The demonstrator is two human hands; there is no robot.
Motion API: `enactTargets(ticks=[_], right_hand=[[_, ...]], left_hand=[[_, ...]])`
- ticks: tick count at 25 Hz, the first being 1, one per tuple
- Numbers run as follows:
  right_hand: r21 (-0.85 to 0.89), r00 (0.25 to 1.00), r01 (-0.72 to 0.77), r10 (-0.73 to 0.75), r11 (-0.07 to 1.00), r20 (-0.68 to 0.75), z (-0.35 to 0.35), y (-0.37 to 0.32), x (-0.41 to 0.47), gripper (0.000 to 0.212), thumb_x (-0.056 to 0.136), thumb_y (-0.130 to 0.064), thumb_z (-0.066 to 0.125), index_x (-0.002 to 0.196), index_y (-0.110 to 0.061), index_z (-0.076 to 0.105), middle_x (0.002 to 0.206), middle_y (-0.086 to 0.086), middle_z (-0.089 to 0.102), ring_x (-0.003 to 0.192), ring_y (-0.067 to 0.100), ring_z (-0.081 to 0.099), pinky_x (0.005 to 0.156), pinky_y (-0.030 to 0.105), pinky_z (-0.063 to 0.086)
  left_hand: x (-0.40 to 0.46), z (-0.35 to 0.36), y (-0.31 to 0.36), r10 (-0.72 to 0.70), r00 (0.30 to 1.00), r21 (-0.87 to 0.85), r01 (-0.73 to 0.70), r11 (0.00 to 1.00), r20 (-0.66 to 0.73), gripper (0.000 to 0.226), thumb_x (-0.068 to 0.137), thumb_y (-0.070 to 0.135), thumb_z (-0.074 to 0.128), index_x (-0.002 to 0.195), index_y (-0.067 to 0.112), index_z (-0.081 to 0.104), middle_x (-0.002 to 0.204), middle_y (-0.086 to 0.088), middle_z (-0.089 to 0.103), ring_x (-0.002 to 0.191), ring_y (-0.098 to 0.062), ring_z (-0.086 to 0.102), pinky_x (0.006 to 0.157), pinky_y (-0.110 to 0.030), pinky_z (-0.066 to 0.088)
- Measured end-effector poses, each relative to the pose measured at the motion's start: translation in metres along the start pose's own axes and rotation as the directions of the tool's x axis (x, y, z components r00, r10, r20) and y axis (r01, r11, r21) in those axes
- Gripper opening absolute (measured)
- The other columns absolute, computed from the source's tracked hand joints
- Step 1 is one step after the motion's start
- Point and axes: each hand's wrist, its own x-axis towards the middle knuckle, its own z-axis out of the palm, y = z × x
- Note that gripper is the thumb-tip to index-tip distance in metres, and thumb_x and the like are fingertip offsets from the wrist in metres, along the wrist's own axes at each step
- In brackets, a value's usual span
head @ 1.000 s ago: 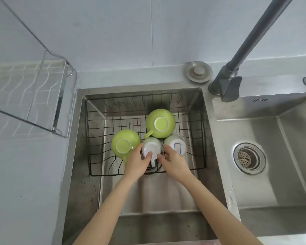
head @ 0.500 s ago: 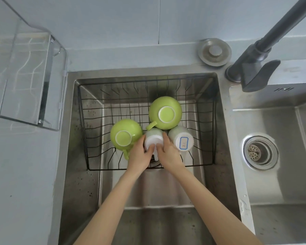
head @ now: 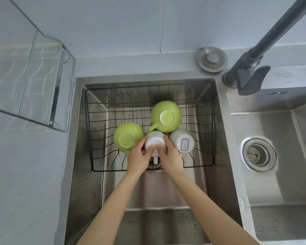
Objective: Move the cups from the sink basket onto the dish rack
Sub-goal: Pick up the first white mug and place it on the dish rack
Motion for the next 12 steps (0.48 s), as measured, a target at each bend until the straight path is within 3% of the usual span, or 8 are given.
enactTargets(ticks=[2,5,7,10,12], right_hand=[[0.027,1.000,0.005,-0.004,1.000,-0.011,-0.004,-0.003,-0.009,0.052,0.094,-0.030,0.045,0.143,-0.019,0.032,0.132,0.009,0.057,0.122,0.025,0.052,0.097,0.034,0.041],[0.050,1.000,0.028,-0.027,0.998,-0.014,-0.013,-0.012,-0.023,0.052,0.094,-0.031,0.045,0.143,-0.020,0.033,0.124,0.009,0.062,0.108,0.022,0.056,0.089,0.030,0.041],[0.103,0.999,0.042,-0.040,0.994,-0.021,-0.019,-0.017,-0.036,0.050,0.094,-0.030,0.045,0.142,-0.021,0.034,0.124,0.007,0.062,0.104,0.019,0.056,0.083,0.026,0.038],[0.144,0.995,0.098,-0.093,0.985,-0.041,-0.027,-0.019,-0.055,0.048,0.093,-0.031,0.045,0.140,-0.024,0.038,0.121,0.004,0.064,0.095,0.011,0.053,0.078,0.022,0.038],[0.159,0.991,0.127,-0.119,0.979,-0.058,-0.033,-0.019,-0.067,0.047,0.093,-0.032,0.046,0.138,-0.027,0.041,0.117,0.003,0.066,0.093,0.009,0.053,0.073,0.021,0.040]], left_hand=[[-0.005,-0.006,0.002,0.012,1.000,-0.016,-0.012,1.000,0.005,0.046,0.087,0.019,0.056,0.132,0.014,0.047,0.128,-0.009,0.057,0.096,-0.014,0.059,0.064,0.004,0.037],[-0.014,-0.017,0.006,0.019,0.999,-0.102,-0.015,0.995,0.043,0.047,0.084,0.024,0.061,0.130,0.019,0.049,0.131,-0.010,0.055,0.110,-0.021,0.061,0.092,-0.021,0.044],[-0.024,-0.025,0.010,0.045,0.997,-0.129,-0.036,0.991,0.065,0.048,0.083,0.026,0.062,0.129,0.021,0.050,0.134,-0.010,0.053,0.119,-0.021,0.056,0.106,-0.034,0.041],[-0.042,-0.034,0.021,0.106,0.988,-0.176,-0.085,0.981,0.109,0.047,0.085,0.024,0.060,0.130,0.023,0.048,0.139,0.000,0.047,0.128,-0.013,0.044,0.114,-0.036,0.032],[-0.057,-0.039,0.030,0.119,0.983,-0.232,-0.084,0.969,0.140,0.046,0.086,0.024,0.058,0.131,0.026,0.047,0.132,0.006,0.051,0.118,-0.009,0.051,0.110,-0.033,0.036]])
